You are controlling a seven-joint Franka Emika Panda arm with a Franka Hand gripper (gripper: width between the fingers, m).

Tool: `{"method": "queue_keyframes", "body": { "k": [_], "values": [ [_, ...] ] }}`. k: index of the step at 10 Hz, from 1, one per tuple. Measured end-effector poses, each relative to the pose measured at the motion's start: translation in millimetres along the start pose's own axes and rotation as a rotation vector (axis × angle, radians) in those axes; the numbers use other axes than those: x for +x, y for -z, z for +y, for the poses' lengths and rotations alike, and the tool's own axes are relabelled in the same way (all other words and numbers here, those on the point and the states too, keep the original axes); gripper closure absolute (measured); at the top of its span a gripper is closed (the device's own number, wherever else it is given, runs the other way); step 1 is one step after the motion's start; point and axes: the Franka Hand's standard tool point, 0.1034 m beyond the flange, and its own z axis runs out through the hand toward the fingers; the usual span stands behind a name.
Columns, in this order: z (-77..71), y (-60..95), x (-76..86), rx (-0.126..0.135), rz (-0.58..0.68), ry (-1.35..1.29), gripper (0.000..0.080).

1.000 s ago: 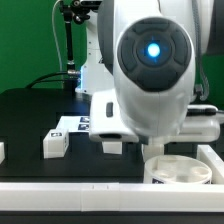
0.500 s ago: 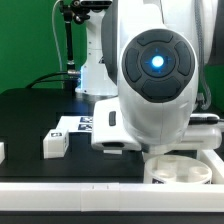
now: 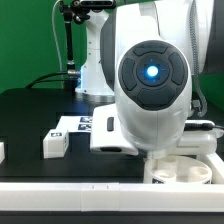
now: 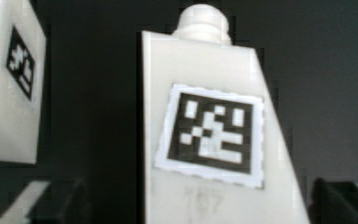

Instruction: Assemble stool

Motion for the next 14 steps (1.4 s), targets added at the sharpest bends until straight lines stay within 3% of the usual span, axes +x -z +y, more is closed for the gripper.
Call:
{"method": "queue_keyframes", "body": {
  "k": [2,6,10,11,14],
  "values": [
    [-0.7,-0.1,-0.1,-0.001,0.000,0.001,0.0475],
    [-5.0,4.6,-1.4,-0.004,0.002,0.008,0.0474],
    [-5.5,56.2,-38.0,0.001,-0.033,0.023,0.0473],
    [-5.8,66.7,-39.2,0.003,-0.023,0.027,0.0473],
    [-6.2,64.7,-35.4,0.003,-0.012,0.026,0.0472]
  ]
}}
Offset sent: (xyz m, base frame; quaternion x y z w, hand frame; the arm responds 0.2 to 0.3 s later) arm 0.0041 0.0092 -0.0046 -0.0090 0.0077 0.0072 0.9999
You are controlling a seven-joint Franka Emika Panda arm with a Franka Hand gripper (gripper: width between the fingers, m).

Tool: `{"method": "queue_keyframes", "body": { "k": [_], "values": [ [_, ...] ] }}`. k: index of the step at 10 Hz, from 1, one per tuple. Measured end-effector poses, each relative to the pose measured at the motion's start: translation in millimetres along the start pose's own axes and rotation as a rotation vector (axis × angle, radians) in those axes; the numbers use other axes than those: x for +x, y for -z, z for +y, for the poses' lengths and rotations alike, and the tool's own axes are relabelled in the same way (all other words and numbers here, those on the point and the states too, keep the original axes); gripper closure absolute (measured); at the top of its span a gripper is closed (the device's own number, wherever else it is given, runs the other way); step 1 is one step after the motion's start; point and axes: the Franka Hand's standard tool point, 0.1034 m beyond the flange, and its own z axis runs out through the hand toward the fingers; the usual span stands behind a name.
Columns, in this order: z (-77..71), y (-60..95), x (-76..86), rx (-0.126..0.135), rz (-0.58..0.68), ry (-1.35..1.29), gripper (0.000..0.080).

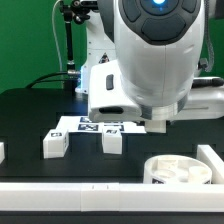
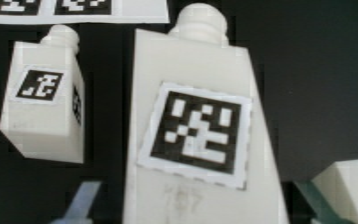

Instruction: Assemble stool

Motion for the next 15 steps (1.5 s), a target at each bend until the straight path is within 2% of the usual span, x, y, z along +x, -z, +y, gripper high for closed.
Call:
{"method": "queue_keyframes", "body": {
  "k": [1,3,4,5,6,7,9,11,12,13,14,15],
  "values": [
    [-1.2,3.7,5.6,0.002,0.035,0.001,0.0472],
    [-3.1,8.8,0.2,0.000,0.026,0.005,0.0472],
    [-9.9,23.6,3.3,-0.002,0.103,0.013,0.0472],
    [-17.8,37.2,-0.4,-0.001,0.218,0.019,0.0472],
    [-19.5,37.1,-5.9,0.000,0.269,0.017,0.0472],
    [-20.6,42.5,1.2,0.006,0.370,0.016,0.0472],
    [-21.1,43.4,0.6,0.009,0.476,0.014,0.0472],
    [-24.5,55.2,9.0,0.012,0.656,0.020,0.0472],
    [-27.2,60.3,7.0,-0.001,0.719,0.044,0.0472],
    [-30.8,69.5,7.9,0.002,0.774,0.046,0.0472],
    [-38.4,79.7,9.7,0.004,0.898,0.052,0.0472],
    [-39.5,78.6,10.5,0.005,0.961,0.056,0.0472]
  ]
}}
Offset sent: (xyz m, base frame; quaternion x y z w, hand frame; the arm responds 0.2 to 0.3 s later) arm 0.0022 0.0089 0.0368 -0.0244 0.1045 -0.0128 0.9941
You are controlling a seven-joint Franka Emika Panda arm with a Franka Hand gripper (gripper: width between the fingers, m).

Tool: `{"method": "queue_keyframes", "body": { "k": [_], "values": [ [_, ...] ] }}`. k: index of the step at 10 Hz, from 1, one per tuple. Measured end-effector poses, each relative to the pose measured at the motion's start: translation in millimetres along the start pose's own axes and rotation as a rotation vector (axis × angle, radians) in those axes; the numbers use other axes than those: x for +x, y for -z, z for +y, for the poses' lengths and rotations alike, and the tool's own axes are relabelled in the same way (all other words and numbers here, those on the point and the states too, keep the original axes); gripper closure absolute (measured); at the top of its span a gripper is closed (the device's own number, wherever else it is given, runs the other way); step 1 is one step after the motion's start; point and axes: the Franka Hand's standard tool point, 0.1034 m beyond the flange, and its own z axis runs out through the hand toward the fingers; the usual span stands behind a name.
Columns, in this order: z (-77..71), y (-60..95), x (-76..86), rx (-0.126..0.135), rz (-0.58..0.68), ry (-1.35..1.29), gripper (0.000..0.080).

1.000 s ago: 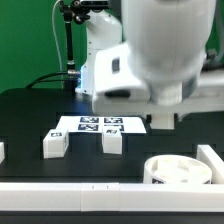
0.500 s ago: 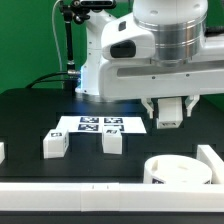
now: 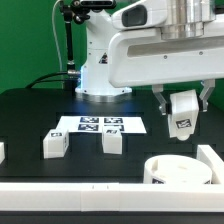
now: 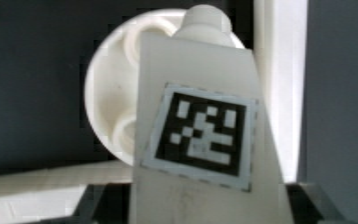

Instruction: Assemble stool

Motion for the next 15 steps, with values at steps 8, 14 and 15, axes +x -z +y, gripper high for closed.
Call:
{"method": "queue_keyframes", "body": {
  "k": [8,14,15],
  "values": [
    [-10.3,-6.2,9.2,-0.007,0.327,0.076,0.0472],
    [11.4,0.3,27.3,-0.054,0.353,0.197,0.0472],
    [12.5,0.3,29.0,-0.063,0.355,0.225,0.0472]
  ]
}}
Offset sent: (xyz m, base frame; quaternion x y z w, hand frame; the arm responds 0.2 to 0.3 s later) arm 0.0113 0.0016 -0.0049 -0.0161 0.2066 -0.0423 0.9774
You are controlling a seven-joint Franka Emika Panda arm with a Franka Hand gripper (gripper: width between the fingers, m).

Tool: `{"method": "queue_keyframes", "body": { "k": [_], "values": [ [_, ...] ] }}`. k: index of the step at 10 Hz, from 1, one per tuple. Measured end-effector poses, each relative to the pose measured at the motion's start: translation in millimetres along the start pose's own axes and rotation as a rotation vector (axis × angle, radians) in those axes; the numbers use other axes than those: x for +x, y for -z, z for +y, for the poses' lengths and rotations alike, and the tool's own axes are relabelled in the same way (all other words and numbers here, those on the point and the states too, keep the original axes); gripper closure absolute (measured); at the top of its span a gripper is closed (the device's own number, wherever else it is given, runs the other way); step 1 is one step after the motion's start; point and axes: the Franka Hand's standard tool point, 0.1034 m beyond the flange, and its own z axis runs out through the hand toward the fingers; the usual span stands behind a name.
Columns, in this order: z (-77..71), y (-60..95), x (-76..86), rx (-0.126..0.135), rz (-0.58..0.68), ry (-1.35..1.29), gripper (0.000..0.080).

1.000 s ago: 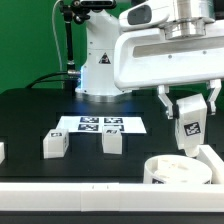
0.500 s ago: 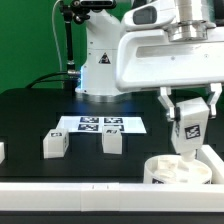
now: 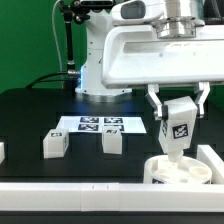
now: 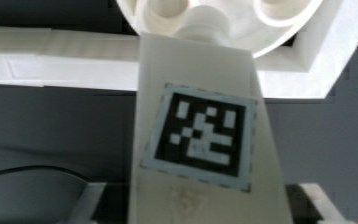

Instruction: Assemble stool

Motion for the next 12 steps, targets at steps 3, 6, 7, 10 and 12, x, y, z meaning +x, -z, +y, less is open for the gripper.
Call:
{"method": "queue_keyframes", "body": {
  "k": [3,6,7,10,12],
  "values": [
    [12.5,-6.9,13.3,-0.020,0.024,0.092,0.0472],
    [12.9,-8.2,11.8,-0.020,0.021,0.095,0.0472],
    [11.2,-9.1,7.4,-0.024,0.042,0.096,0.0472],
    [10.0,-12.3,-10.8,-0.031,0.057,0.109,0.0472],
    [9.9,-12.6,-11.2,-0.031,0.055,0.109,0.0472]
  ]
}}
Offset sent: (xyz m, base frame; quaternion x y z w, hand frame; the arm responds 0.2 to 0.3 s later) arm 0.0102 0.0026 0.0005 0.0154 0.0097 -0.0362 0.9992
